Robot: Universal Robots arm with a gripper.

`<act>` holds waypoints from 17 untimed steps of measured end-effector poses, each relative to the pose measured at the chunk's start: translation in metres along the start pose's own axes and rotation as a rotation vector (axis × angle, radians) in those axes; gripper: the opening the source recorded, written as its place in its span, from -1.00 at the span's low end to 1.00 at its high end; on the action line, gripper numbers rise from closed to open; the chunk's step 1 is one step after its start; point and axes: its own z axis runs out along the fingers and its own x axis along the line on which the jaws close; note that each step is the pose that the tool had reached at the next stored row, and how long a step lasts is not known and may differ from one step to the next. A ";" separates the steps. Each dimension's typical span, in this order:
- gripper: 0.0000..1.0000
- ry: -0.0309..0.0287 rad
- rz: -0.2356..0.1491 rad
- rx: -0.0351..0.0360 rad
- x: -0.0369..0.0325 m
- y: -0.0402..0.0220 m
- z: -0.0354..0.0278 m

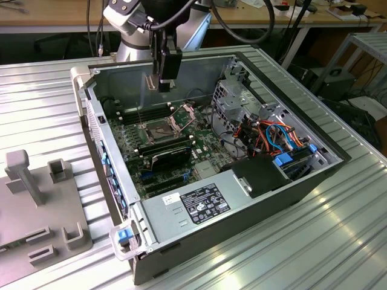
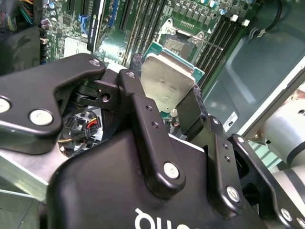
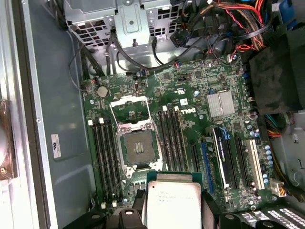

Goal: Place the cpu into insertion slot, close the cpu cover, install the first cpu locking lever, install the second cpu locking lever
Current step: 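Place the cpu into insertion slot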

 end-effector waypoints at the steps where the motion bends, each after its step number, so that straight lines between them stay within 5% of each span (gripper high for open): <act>1: 0.09 -0.0002 0.003 0.0002 0.0000 0.0000 0.0003; 10: 0.09 -0.0005 0.012 0.0003 0.0000 0.0000 0.0005; 17: 0.09 -0.0043 0.094 0.0023 0.0005 -0.0001 0.0015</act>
